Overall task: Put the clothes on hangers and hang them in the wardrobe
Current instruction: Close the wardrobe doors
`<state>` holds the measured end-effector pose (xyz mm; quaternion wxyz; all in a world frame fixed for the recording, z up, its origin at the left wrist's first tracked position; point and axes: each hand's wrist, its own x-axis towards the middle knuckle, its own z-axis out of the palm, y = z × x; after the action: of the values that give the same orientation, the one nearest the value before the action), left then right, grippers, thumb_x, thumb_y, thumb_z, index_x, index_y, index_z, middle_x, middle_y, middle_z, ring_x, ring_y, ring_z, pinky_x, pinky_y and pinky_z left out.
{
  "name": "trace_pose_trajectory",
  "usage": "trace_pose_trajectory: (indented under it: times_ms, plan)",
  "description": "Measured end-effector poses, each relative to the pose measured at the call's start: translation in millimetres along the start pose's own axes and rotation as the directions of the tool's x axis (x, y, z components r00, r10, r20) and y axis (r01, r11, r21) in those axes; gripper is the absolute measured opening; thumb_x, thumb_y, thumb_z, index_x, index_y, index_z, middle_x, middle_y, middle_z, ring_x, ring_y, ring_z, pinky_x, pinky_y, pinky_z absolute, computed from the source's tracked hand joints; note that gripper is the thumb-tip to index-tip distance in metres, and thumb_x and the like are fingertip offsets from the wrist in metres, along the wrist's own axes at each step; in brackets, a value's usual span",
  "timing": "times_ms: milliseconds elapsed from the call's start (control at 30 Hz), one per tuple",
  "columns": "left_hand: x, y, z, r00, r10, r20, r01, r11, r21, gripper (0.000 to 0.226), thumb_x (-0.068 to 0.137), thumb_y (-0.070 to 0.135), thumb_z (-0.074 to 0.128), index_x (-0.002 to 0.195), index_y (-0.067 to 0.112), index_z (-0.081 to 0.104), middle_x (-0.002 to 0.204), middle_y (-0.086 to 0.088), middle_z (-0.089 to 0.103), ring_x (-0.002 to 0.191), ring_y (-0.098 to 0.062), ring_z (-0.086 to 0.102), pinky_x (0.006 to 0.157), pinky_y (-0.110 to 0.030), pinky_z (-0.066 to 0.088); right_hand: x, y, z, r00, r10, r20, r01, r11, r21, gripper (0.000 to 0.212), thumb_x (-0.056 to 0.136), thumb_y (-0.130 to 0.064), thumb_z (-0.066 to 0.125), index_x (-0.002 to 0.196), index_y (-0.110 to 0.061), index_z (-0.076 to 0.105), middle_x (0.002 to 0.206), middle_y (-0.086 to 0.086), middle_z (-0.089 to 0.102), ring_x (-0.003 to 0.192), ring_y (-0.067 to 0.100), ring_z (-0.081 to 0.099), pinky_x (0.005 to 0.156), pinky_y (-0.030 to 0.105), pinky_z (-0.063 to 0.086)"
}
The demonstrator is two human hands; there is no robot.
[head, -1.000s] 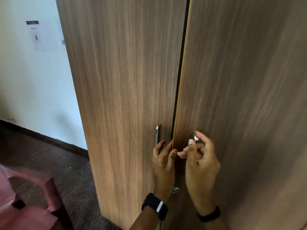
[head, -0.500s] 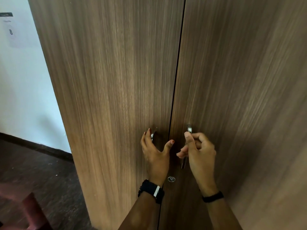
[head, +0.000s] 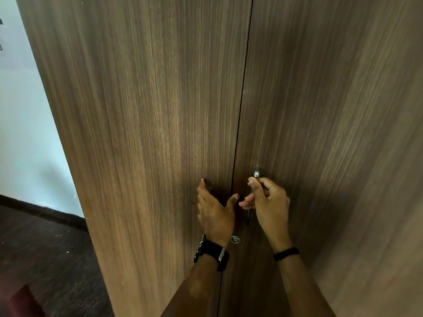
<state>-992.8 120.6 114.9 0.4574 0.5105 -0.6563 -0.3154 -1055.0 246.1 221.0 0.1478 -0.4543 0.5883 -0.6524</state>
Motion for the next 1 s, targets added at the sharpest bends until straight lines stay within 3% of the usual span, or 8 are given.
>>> trace_pose_trajectory:
  times_ms: [133, 300, 467, 600, 733, 833, 867, 1000]
  plan:
    - [-3, 25, -5, 1.000, -0.016, 0.017, 0.016, 1.000, -0.005, 0.098, 0.070, 0.073, 0.043, 0.151, 0.031, 0.007, 0.144, -0.012, 0.034, 0.126, -0.037, 0.041, 0.096, -0.061, 0.041, 11, 2, 3, 1.000, 0.003, -0.023, -0.003, 1.000, 0.007, 0.027, 0.095, -0.024, 0.055, 0.111, -0.004, 0.064, 0.061, 0.004, 0.063, 0.059, 0.019, 0.068, 0.056, 0.021, 0.056]
    - [-10, 38, -17, 0.999, -0.003, 0.033, 0.002, 1.000, 0.021, 0.097, 0.071, 0.070, 0.041, 0.151, 0.027, 0.006, 0.145, -0.014, 0.031, 0.128, -0.039, 0.038, 0.097, -0.063, 0.039, 12, 2, 6, 0.999, 0.002, -0.038, -0.002, 1.000, -0.020, 0.028, 0.095, -0.024, 0.055, 0.112, -0.003, 0.063, 0.063, 0.006, 0.064, 0.059, 0.018, 0.068, 0.056, 0.022, 0.056]
    - [-25, 58, -41, 0.997, 0.034, 0.070, -0.040, 0.996, 0.077, 0.083, 0.089, 0.037, 0.056, 0.152, 0.019, 0.005, 0.146, -0.018, 0.028, 0.129, -0.040, 0.034, 0.101, -0.060, 0.035, 7, -3, 7, 0.999, 0.003, -0.048, -0.005, 0.998, -0.055, 0.025, 0.096, -0.023, 0.053, 0.113, -0.006, 0.061, 0.067, 0.007, 0.065, 0.058, 0.014, 0.067, 0.055, 0.019, 0.055]
    - [-36, 56, -56, 0.994, 0.041, 0.098, -0.058, 0.983, 0.175, 0.080, 0.093, 0.033, 0.053, 0.152, 0.024, 0.000, 0.144, -0.017, 0.028, 0.127, -0.037, 0.036, 0.100, -0.057, 0.037, 6, -8, 5, 0.999, 0.038, -0.033, -0.040, 0.997, -0.067, 0.028, 0.097, -0.020, 0.053, 0.120, -0.006, 0.055, 0.074, 0.007, 0.065, 0.061, 0.010, 0.066, 0.055, 0.016, 0.053]
    - [-58, 50, -83, 0.985, 0.128, 0.115, -0.143, 0.981, 0.133, 0.074, 0.095, 0.025, 0.053, 0.152, 0.024, 0.006, 0.137, -0.013, 0.032, 0.121, -0.031, 0.039, 0.100, -0.043, 0.039, -15, -10, 8, 0.994, 0.097, -0.053, -0.095, 0.994, 0.050, 0.047, 0.093, -0.012, 0.058, 0.135, -0.012, 0.035, 0.092, 0.007, 0.066, 0.079, 0.014, 0.069, 0.071, 0.022, 0.057]
    - [-74, 45, -102, 0.976, 0.185, 0.117, -0.185, 0.983, -0.010, 0.064, 0.096, 0.021, 0.051, 0.151, 0.024, 0.018, 0.136, -0.006, 0.038, 0.122, -0.025, 0.042, 0.102, -0.044, 0.041, -43, -12, 13, 0.990, 0.139, -0.037, -0.133, 0.981, 0.139, 0.045, 0.092, -0.009, 0.059, 0.129, -0.021, 0.037, 0.095, 0.007, 0.065, 0.081, 0.012, 0.069, 0.074, 0.024, 0.057]
    - [-86, 42, -112, 0.978, 0.172, 0.119, -0.164, 0.983, -0.077, 0.057, 0.097, 0.021, 0.049, 0.147, 0.023, 0.024, 0.134, -0.001, 0.041, 0.120, -0.022, 0.044, 0.099, -0.043, 0.044, -55, -11, 17, 0.987, 0.161, -0.004, -0.159, 0.974, 0.159, 0.040, 0.092, -0.007, 0.059, 0.125, -0.020, 0.041, 0.095, 0.007, 0.066, 0.081, 0.012, 0.069, 0.074, 0.025, 0.057]
    - [-131, 26, -152, 0.994, 0.092, 0.058, -0.081, 0.981, -0.175, 0.042, 0.098, 0.013, 0.047, 0.139, 0.019, 0.037, 0.115, 0.002, 0.052, 0.100, -0.007, 0.053, 0.072, -0.010, 0.044, -102, -2, 42, 0.960, 0.219, 0.172, -0.248, 0.953, 0.175, 0.022, 0.091, -0.002, 0.057, 0.110, -0.013, 0.053, 0.088, 0.011, 0.068, 0.076, 0.019, 0.068, 0.075, 0.033, 0.057]
